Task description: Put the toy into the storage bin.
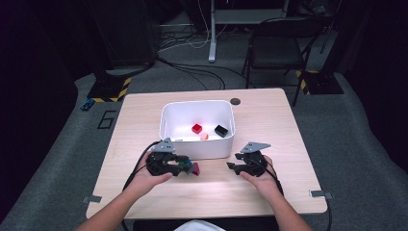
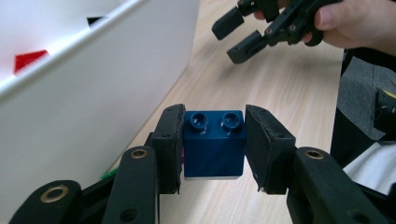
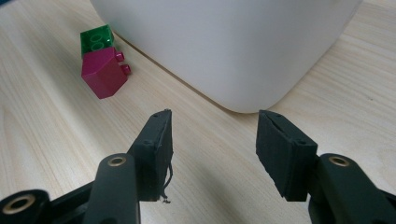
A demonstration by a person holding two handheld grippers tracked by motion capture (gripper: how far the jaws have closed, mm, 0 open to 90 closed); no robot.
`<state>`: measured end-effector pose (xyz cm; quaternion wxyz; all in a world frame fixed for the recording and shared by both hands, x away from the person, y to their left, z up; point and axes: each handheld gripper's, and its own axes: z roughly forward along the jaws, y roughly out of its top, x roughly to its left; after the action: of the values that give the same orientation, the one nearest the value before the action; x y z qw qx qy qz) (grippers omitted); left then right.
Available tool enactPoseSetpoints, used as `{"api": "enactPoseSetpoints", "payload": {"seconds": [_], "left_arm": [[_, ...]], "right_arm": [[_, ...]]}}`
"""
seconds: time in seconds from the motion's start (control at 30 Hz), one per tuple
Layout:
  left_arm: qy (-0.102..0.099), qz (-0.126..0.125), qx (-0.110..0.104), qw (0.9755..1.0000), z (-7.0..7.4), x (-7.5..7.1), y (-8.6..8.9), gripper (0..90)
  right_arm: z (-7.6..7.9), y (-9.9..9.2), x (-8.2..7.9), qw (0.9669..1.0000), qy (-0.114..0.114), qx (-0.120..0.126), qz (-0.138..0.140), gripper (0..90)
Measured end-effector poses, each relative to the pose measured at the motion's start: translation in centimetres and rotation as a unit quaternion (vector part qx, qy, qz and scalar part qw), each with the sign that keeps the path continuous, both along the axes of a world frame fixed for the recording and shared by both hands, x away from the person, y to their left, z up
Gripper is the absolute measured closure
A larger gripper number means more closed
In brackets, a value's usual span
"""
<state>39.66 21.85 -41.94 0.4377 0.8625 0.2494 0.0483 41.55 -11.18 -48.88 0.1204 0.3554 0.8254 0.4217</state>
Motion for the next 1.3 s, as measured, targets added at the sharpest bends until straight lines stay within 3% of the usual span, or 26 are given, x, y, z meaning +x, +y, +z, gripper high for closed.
{"api": "enactPoseSetpoints", "payload": {"seconds": [0.2, 0.53, 0.93, 1.3], "left_arm": [[0.004, -0.002, -0.008, 1.0, 1.6, 0.5, 0.6, 58.8], [-0.022, 0.004, -0.008, 0.9997, 5.4, 1.1, 1.5, 58.8], [-0.034, 0.01, -0.013, 0.9993, 8.9, 2.6, 2.0, 58.8], [-0.042, 0.023, -0.014, 0.9988, 10.5, 5.8, 1.3, 58.8]], "right_arm": [[-0.1, 0.0, 0.0, 1.0, -0.001, -0.002, 0.0, 45.7], [-0.2, -0.1, 0.1, 1.0, 0.001, -0.004, 0.003, 45.7], [-0.2, 0.0, 0.1, 1.0, 0.002, -0.004, 0.002, 45.7], [-0.3, 0.0, 0.2, 1.0, 0.004, -0.005, 0.001, 45.7]]}}
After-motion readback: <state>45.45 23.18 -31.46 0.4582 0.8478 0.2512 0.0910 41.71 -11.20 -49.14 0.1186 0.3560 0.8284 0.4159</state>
